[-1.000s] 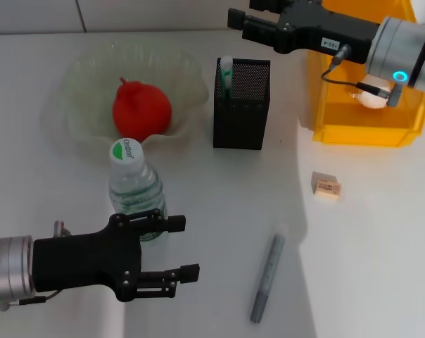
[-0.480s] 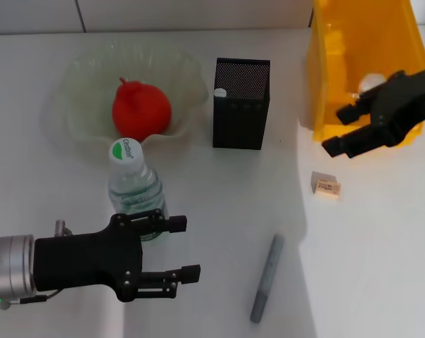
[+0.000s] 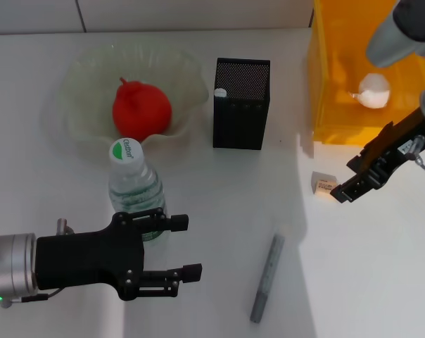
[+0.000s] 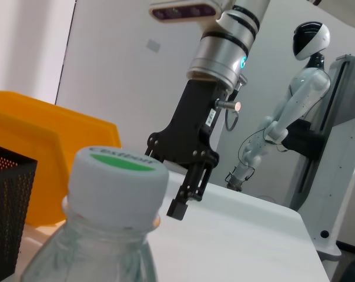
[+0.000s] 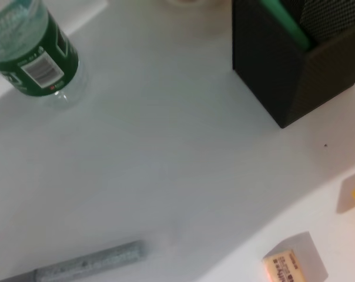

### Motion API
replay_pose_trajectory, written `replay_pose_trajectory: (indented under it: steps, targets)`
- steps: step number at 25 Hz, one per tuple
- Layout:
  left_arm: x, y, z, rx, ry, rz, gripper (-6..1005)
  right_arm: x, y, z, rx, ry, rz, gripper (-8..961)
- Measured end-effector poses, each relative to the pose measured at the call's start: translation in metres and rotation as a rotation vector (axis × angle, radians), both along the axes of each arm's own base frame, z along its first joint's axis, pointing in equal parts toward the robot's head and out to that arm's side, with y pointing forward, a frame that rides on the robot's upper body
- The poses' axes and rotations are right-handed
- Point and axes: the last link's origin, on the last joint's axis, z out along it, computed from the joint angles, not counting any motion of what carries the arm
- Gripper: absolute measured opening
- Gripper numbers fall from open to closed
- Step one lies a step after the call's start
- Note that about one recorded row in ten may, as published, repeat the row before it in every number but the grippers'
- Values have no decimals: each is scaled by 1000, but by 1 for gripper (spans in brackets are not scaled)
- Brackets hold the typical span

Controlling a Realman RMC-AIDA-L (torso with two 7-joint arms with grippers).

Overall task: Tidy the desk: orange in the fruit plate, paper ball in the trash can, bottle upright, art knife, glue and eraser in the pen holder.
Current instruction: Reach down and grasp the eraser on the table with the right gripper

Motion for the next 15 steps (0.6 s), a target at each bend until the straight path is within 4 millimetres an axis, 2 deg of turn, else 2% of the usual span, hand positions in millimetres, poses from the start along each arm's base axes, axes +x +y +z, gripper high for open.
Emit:
replay_pose_trajectory:
  steps: [6, 15]
  targets:
    - [0, -1, -1, -2, -2, 1, 811, 9, 12, -22, -2, -57, 8, 659]
    - [0, -2, -2, -6, -5, 4, 811, 9, 21, -41, -29, -111, 51, 554]
